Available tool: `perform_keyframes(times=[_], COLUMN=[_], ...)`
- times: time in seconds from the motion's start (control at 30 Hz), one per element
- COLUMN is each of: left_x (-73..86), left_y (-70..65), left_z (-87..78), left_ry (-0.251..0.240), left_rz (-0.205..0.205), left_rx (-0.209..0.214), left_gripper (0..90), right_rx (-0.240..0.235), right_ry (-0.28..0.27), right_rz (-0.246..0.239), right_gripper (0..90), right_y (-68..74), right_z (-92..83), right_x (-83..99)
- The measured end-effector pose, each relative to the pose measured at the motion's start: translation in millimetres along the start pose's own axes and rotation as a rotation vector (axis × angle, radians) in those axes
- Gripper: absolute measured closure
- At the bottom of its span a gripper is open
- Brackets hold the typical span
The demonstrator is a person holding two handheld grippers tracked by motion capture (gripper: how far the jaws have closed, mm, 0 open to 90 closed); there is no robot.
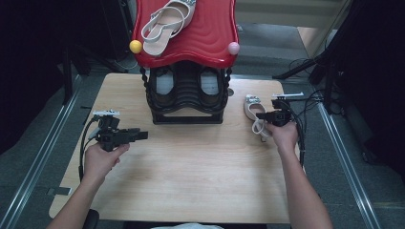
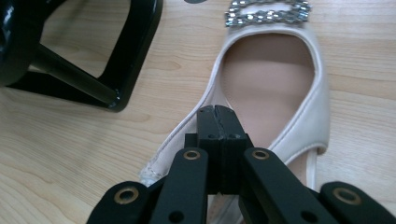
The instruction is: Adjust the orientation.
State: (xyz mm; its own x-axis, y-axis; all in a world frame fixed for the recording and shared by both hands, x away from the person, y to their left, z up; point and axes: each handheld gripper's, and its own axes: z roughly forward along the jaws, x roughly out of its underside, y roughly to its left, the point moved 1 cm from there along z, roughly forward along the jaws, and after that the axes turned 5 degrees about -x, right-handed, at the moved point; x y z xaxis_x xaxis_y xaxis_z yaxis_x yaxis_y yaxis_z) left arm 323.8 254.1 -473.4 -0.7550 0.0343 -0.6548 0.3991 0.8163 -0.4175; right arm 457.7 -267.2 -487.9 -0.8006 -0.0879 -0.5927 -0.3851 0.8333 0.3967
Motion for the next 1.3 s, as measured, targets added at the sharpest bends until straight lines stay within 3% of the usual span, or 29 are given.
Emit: perform_keyframes(times=[0.27, 0.47, 0.6, 0.8, 1.03, 1.3], left_x=[0.1, 0.1, 0.2, 0.2, 0.2, 0.2], left_y=[0.3, 0.5, -0.3, -0.2, -0.3, -0.4], left_z=[0.5, 0.5, 1.1, 1.0, 1.7, 1.7], left_ry=[0.005, 0.008, 0.007, 0.003, 0.013, 0.015], left_rz=[0.001, 0.000, 0.003, 0.001, 0.005, 0.006], left_rx=[0.001, 0.002, 0.001, 0.000, 0.000, 0.001], left_gripper=[45.6, 45.6, 45.6, 45.6, 45.5, 45.6], right_rx=[-0.019, 0.006, 0.025, 0.073, 0.093, 0.074], right_ry=[-0.020, -0.035, -0.072, -0.077, -0.030, -0.038], right_rz=[0.003, -0.025, -0.026, 0.000, 0.022, 0.043], right_gripper=[90.0, 90.0, 90.0, 90.0, 90.0, 90.0], right_y=[3.8, 3.3, -2.4, -19.2, -29.2, -26.1], right_z=[4.5, -6.0, -22.2, -33.0, -20.3, -19.4], right_x=[1.2, 0.4, -2.1, 3.8, 17.0, 20.8])
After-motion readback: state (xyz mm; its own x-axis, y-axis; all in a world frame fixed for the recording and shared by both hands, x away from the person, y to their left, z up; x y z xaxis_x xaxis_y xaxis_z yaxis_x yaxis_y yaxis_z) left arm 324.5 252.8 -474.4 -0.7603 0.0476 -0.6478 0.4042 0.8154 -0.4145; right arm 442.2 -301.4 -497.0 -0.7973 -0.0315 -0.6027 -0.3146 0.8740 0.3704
